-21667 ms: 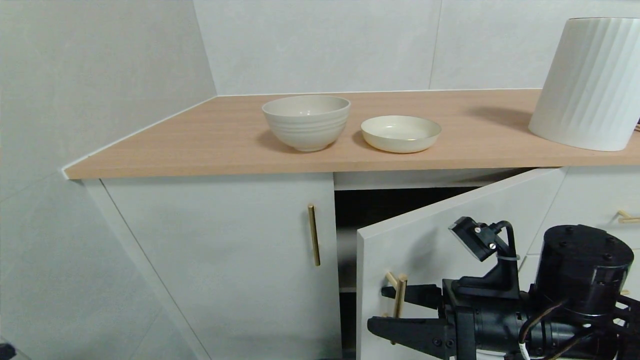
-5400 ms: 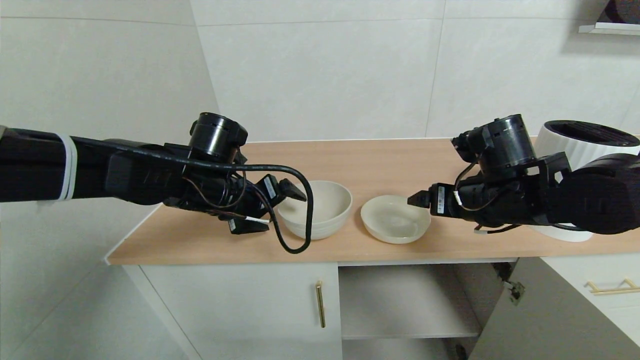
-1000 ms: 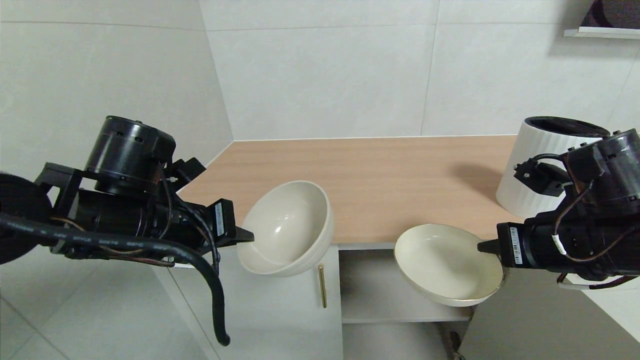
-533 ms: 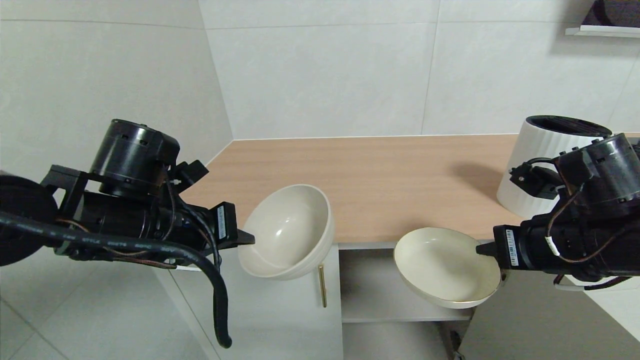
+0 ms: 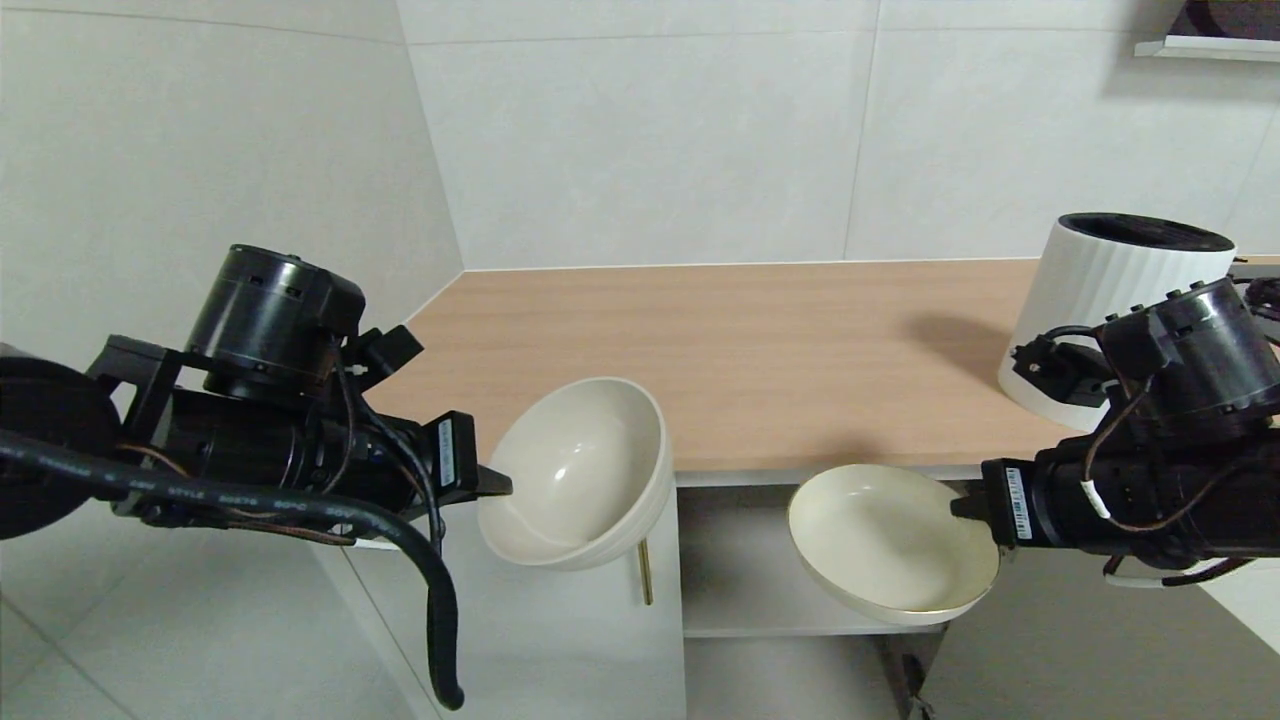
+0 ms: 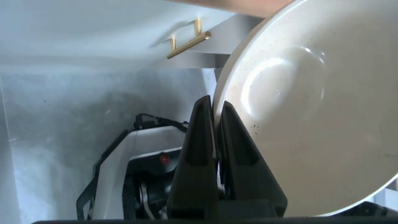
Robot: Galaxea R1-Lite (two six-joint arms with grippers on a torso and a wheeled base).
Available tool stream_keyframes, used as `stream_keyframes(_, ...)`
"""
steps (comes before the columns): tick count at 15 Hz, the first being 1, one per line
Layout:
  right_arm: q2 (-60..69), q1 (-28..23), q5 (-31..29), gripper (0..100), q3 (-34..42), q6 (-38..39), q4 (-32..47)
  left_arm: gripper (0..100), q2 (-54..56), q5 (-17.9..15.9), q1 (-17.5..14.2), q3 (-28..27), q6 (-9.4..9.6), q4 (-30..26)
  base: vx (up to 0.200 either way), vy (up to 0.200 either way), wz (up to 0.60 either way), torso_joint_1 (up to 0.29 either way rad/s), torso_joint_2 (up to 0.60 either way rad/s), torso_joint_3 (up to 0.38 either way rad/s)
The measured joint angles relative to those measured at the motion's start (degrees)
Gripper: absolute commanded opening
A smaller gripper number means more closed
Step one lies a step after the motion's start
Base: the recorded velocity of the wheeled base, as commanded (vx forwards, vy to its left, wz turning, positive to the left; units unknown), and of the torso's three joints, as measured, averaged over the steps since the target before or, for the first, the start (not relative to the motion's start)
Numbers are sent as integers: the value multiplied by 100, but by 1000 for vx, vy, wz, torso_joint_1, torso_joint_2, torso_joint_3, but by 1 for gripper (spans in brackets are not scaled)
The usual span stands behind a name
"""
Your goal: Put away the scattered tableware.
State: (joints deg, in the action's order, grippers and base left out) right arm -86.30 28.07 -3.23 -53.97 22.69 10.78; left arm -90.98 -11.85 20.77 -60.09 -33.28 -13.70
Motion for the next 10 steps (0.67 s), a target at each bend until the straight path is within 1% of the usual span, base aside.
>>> stream_keyframes(5, -17, 4, 15, 0, 0, -2, 0, 0, -4, 0, 4, -2, 0, 2, 0, 0, 0, -192, 470, 277)
stream_keyframes(10, -77, 4, 11, 0, 0, 0, 2, 0, -6, 0, 6, -2, 0, 2, 0, 0, 0, -167, 465, 291)
